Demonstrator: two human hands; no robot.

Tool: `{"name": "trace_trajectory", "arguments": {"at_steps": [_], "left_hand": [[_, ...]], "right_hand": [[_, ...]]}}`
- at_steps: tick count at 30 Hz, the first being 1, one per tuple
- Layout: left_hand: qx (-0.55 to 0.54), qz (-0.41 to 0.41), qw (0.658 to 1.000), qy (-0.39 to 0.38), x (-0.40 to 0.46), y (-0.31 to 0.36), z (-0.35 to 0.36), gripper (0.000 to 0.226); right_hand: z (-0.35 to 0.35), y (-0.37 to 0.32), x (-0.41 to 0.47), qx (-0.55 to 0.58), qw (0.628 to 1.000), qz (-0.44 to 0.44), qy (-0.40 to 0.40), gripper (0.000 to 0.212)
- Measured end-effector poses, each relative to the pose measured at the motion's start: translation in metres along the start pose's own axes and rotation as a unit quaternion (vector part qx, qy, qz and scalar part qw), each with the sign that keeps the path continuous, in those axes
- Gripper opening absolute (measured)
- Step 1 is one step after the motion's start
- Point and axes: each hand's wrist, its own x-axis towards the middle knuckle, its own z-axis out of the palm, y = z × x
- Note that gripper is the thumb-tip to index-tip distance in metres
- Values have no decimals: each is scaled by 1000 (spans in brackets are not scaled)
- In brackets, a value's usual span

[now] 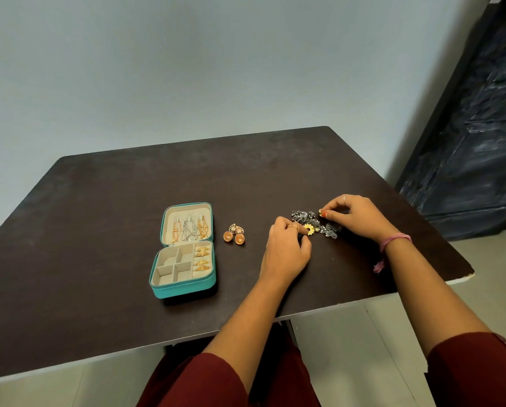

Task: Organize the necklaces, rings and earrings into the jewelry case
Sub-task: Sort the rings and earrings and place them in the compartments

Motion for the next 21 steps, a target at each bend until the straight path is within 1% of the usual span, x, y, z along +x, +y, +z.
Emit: {"name": "trace_trajectory", "arguments": {"at_steps": [2, 4, 5, 8, 11, 13, 15, 20, 21], "left_hand": [[-9, 4, 1000, 3, -1, 0, 0, 15], [-23, -4, 1000, 1, 0, 0, -2, 13], [-25, -8, 1000, -3, -1, 0, -2, 15], [-4, 6, 1000, -20, -1, 1, -3, 31], [33, 24, 999, -25, -2, 2, -1, 36], [41, 21, 999, -18, -2, 2, 0, 33], [35, 20, 999, -11, -3, 1, 1, 30], [39, 32, 999, -6, -4, 1, 1, 29], [45, 33, 998, -4, -4, 1, 1, 30]], "right_hand": [[1, 7, -4, 122, 992, 28, 25, 7], [3, 12, -10, 268, 959, 57, 67, 8], [3, 14, -12, 319, 941, 66, 88, 9], [1, 16, -18, 420, 893, 88, 136, 11], [-1, 16, -24, 509, 838, 110, 160, 12], [-1, 15, -27, 543, 816, 122, 158, 10], [-1, 13, -32, 565, 802, 123, 148, 10], [-1, 13, -40, 587, 790, 114, 134, 9], [0, 12, -41, 590, 789, 105, 134, 13]]}}
